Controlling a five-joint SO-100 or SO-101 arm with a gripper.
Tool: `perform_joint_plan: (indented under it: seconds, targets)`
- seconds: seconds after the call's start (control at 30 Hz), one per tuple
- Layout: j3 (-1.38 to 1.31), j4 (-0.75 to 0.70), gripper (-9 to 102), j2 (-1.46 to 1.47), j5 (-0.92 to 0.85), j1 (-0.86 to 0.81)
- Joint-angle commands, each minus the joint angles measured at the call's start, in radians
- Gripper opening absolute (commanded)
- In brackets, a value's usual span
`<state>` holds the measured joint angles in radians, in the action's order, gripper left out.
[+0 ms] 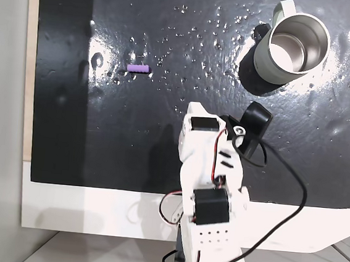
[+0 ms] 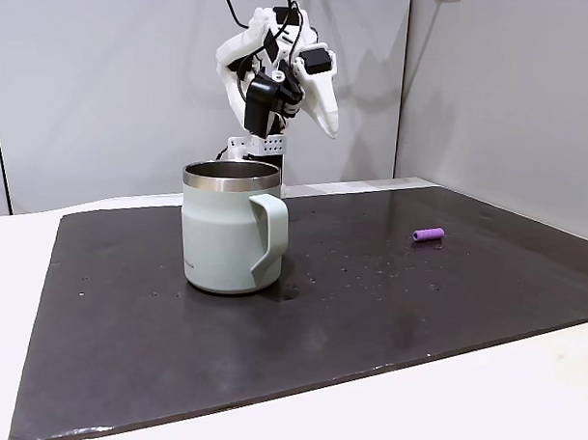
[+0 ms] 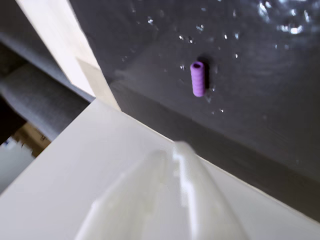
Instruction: Grasp a pengrip and put it in the cup.
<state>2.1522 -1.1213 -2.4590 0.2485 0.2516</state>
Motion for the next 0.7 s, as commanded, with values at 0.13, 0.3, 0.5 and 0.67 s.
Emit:
perform_joint_plan:
  seconds: [0.13, 0.3, 0.5, 0.67]
  targets:
    - [-0.482, -0.209, 4, 0.385, 0.12, 0.094]
    - [-0.701, -0.324, 21, 0.603, 0.207, 0.124]
    - [-0.781, -0.324, 32, 0.738, 0.265, 0.15]
    - [-0.879, -0.319, 31, 0.862, 0.295, 0.156]
